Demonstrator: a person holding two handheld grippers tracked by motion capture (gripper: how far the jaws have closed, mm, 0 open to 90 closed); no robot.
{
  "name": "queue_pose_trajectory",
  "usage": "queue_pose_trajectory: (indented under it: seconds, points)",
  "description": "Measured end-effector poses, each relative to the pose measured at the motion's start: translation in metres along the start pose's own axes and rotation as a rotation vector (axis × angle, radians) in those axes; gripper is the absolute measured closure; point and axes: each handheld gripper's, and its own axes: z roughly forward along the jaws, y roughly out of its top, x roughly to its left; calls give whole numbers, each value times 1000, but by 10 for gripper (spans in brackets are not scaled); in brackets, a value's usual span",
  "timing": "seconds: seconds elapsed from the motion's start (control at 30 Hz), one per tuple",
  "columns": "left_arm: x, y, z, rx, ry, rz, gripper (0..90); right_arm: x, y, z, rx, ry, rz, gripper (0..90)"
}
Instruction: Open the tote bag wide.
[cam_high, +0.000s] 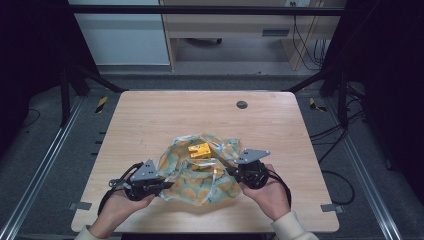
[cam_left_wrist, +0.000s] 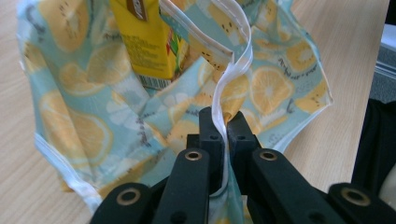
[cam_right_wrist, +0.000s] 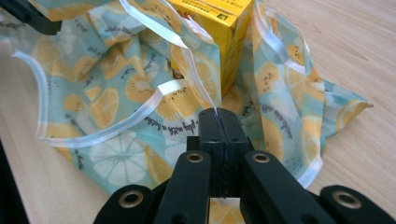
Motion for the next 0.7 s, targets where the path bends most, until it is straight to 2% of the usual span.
queue_pose_trajectory:
  seconds: [0.27,0.7]
  points:
    - [-3,-10,2,29,-6,-2,875,7,-13,-7,3,13,-2,900]
    - [-2,-22,16,118,2,31,873,8,-37,3,55,25,19,900]
